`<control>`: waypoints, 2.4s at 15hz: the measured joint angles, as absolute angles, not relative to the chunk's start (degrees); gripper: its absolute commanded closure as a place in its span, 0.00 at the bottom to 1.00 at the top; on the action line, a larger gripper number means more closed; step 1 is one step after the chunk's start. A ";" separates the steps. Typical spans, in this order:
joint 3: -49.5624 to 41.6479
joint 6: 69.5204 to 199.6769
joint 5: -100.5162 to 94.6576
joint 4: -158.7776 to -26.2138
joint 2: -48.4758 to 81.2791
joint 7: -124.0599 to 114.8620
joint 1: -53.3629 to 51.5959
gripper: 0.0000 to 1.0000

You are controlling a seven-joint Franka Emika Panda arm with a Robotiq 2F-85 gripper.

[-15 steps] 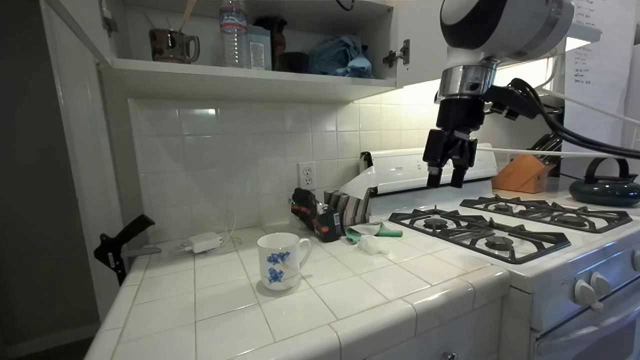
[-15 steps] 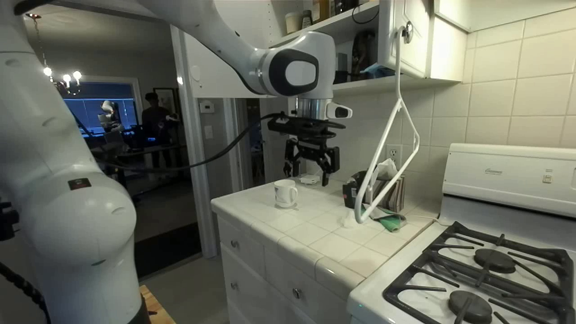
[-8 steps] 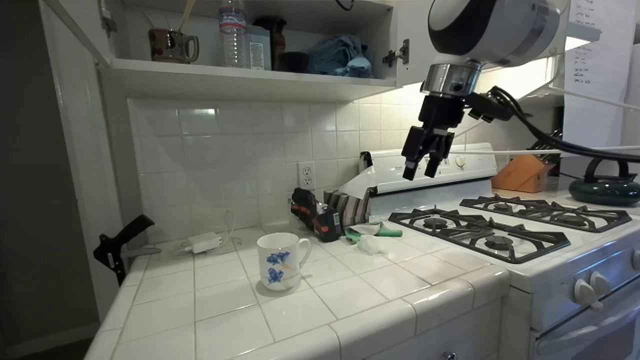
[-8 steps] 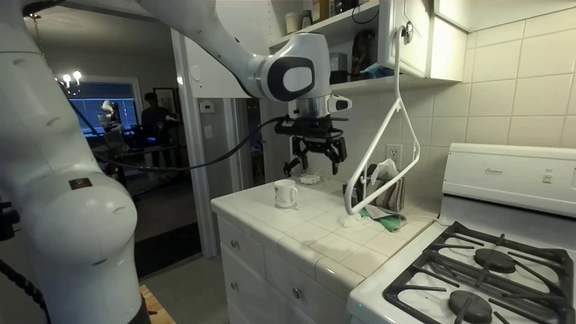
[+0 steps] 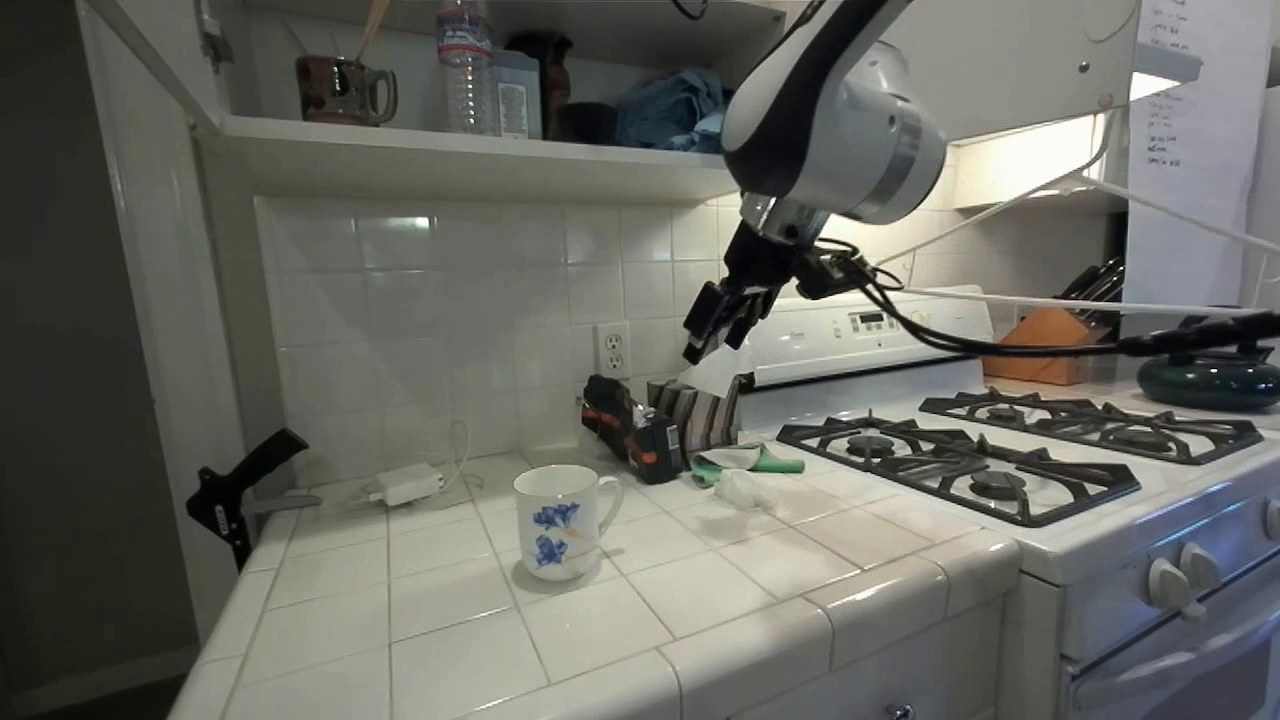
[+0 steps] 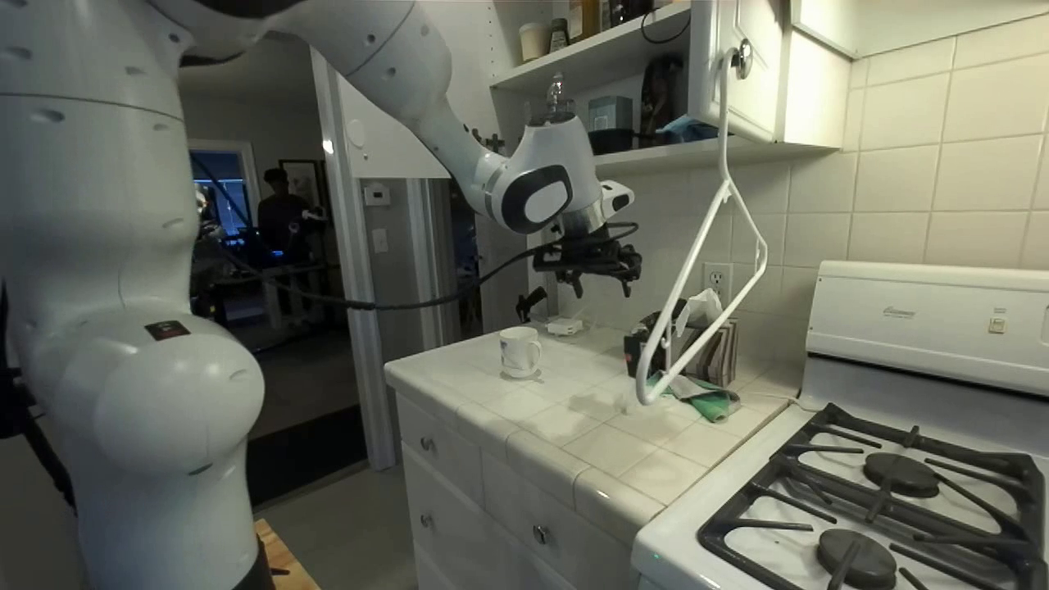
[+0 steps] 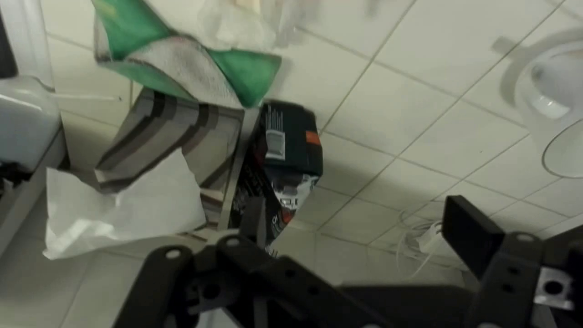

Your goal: Put the packet inside the cupboard

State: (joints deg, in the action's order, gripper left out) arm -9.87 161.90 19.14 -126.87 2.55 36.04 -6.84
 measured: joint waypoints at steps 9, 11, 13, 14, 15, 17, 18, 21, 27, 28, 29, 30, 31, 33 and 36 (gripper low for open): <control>-8.01 169.55 22.44 -98.42 30.35 34.39 -6.71 0.00; -8.56 169.80 20.65 -92.86 35.69 29.19 -6.51 0.00; -9.19 169.50 17.58 -88.18 40.25 21.56 -6.37 0.00; -10.53 168.88 17.60 -86.16 42.21 19.27 -7.20 0.04; -10.96 168.32 15.71 -84.36 43.94 15.71 -7.44 0.28; -11.07 167.33 10.73 -81.57 46.65 8.10 -7.38 0.32; -11.15 166.49 9.07 -80.26 47.66 5.28 -7.37 0.40; -11.16 163.92 6.27 -76.99 49.94 -0.14 -7.12 0.61; -10.89 161.17 4.24 -73.28 51.16 -3.40 -6.34 0.99; -10.58 161.17 4.23 -73.26 50.99 -3.39 -6.05 1.00; -10.11 161.21 4.23 -73.40 50.67 -3.39 -5.64 1.00; -9.44 161.53 4.23 -73.91 50.13 -3.22 -5.13 1.00; -8.63 162.38 4.23 -75.18 49.18 -2.91 -4.52 1.00; -6.44 166.30 4.23 -79.74 46.24 -1.82 -2.89 1.00; -0.87 173.22 4.34 -87.93 40.74 0.44 1.28 1.00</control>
State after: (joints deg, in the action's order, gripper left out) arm -0.87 173.22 4.34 -87.93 40.74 0.44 1.28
